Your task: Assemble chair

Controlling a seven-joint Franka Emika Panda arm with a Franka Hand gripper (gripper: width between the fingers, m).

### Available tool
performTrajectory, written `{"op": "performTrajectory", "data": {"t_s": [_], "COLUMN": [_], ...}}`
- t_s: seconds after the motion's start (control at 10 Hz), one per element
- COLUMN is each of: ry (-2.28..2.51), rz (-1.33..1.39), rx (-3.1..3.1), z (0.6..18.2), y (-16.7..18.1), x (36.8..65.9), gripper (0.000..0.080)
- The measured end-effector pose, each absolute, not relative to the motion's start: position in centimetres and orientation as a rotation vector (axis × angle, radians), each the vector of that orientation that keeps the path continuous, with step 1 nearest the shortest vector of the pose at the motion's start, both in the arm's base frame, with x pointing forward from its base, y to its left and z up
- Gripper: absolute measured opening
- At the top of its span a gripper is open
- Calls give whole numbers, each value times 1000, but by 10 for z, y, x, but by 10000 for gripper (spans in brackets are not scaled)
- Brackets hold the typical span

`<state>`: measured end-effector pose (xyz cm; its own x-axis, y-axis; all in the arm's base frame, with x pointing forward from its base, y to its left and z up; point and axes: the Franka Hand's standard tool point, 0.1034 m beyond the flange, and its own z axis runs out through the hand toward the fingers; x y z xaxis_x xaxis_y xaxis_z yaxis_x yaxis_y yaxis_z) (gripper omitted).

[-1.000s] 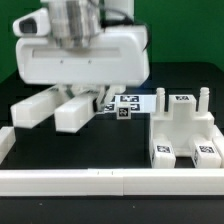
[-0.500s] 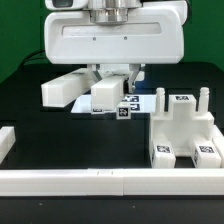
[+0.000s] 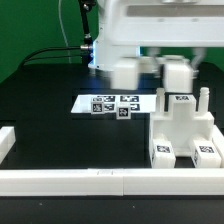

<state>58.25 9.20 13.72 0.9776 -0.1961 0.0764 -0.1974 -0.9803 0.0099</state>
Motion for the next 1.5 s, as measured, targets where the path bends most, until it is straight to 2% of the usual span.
{"op": "performTrajectory", "data": {"t_s": [0.1, 0.4, 0.7, 1.1, 1.5], "ry": [-334, -304, 1, -18, -143], "rz": [200, 162, 19, 8, 22], "rx": [3115, 3110, 3124, 3127, 3145], "z": [132, 128, 126, 122, 120], "y": [96, 94, 105, 103, 114], "x": [581, 576, 571, 568, 565], "gripper": [282, 282, 282, 282, 282]}}
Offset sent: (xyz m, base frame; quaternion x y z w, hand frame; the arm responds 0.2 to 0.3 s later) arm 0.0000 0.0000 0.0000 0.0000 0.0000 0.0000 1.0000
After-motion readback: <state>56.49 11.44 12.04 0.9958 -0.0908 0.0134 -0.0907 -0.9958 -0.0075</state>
